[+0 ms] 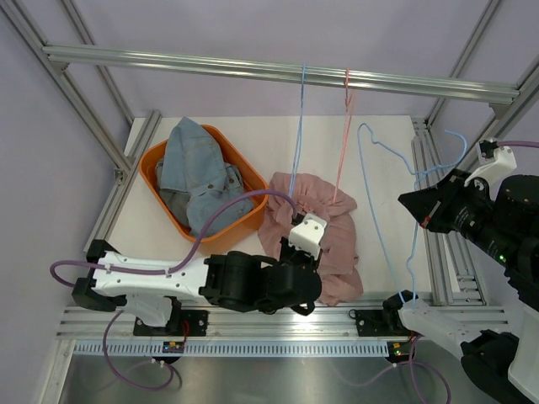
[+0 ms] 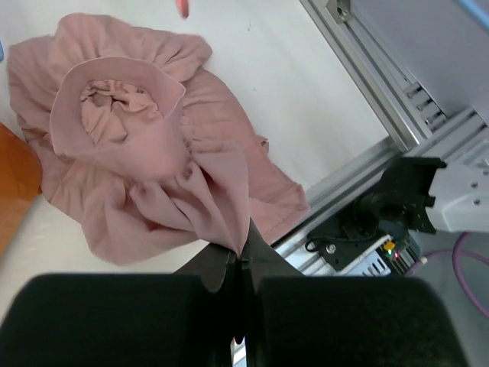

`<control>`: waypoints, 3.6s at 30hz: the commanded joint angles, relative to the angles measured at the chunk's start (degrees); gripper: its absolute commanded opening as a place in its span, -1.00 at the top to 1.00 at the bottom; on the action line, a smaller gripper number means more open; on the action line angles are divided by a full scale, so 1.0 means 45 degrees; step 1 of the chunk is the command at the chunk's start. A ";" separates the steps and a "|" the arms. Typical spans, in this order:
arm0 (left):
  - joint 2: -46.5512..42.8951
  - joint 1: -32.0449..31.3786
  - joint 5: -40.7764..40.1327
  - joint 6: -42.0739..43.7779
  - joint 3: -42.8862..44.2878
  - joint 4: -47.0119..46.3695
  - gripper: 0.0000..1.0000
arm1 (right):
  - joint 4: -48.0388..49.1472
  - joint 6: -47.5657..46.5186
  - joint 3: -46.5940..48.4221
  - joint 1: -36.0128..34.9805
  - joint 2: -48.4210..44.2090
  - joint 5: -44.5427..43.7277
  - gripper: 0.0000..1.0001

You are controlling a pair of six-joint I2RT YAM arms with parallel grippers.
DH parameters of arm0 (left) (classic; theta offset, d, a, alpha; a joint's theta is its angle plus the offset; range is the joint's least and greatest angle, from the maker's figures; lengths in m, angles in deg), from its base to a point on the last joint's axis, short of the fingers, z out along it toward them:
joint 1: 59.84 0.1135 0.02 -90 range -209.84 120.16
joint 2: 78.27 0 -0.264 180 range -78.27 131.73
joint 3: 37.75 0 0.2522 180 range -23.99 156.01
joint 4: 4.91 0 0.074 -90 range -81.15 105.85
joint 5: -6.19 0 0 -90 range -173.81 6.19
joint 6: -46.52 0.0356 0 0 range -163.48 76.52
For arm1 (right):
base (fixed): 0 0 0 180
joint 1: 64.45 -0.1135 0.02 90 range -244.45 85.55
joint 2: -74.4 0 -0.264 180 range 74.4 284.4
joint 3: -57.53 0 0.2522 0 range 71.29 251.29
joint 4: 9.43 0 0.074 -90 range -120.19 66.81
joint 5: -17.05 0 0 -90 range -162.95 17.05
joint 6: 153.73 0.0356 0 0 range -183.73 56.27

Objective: Remove the skirt from the hanger

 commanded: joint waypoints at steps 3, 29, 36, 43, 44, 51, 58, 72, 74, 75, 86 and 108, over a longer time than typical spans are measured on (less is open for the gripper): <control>-0.1550 -0.1067 -0.0287 -0.1183 -0.0117 0.1486 1.00 | -0.1953 -0.0611 0.0769 0.0060 0.1519 -0.2951 1.00; -0.5515 -0.1988 -0.1401 -0.0950 -0.2069 0.1980 1.00 | 0.1581 -0.2546 0.3819 0.1016 0.7401 -0.4053 1.00; -0.6024 -0.1988 -0.1500 -0.1067 -0.2558 0.1901 1.00 | 0.2636 -0.2721 0.2160 0.1232 0.7225 -0.3857 1.00; -0.6004 -0.1988 -0.1383 -0.1184 -0.2734 0.1824 1.00 | 0.3750 -0.2760 -0.0458 0.1232 0.5976 -0.3876 1.00; -0.5985 -0.1988 -0.1363 -0.1204 -0.2754 0.1785 1.00 | 0.3809 -0.2799 -0.0925 0.1270 0.5878 -0.3876 1.00; -0.5848 -0.1988 -0.1246 -0.1165 -0.2793 0.1511 1.00 | 0.4453 -0.3228 -0.2081 0.1505 0.5330 -0.3739 0.55; -0.5614 -0.1988 -0.1246 -0.0775 -0.2344 0.1608 1.00 | 0.4591 -0.3425 -0.2219 0.1622 0.5096 -0.3779 -0.53; -0.3603 0.0355 -0.0034 0.1353 0.3628 0.5863 1.00 | 0.2600 -0.3366 0.0495 0.1622 0.3125 -0.4365 -0.99; -0.3369 0.0783 -0.0268 0.1665 0.5069 0.6565 1.00 | 0.2424 -0.3308 0.0768 0.1622 0.2851 -0.4170 -0.99; -0.3329 0.0998 -0.0192 0.2015 0.5581 0.6763 1.00 | 0.2365 -0.3269 0.0847 0.1622 0.2791 -0.4111 -0.99; -0.2665 0.2620 -0.0153 0.6448 1.0098 0.5403 1.00 | 0.2345 -0.2858 0.1550 0.1603 0.2185 -0.2979 -0.99; 0.0398 1.8106 1.5956 0.4723 1.1952 -0.0165 1.00 | 0.3204 -0.2585 -0.0225 0.1622 0.1346 0.0204 -0.99</control>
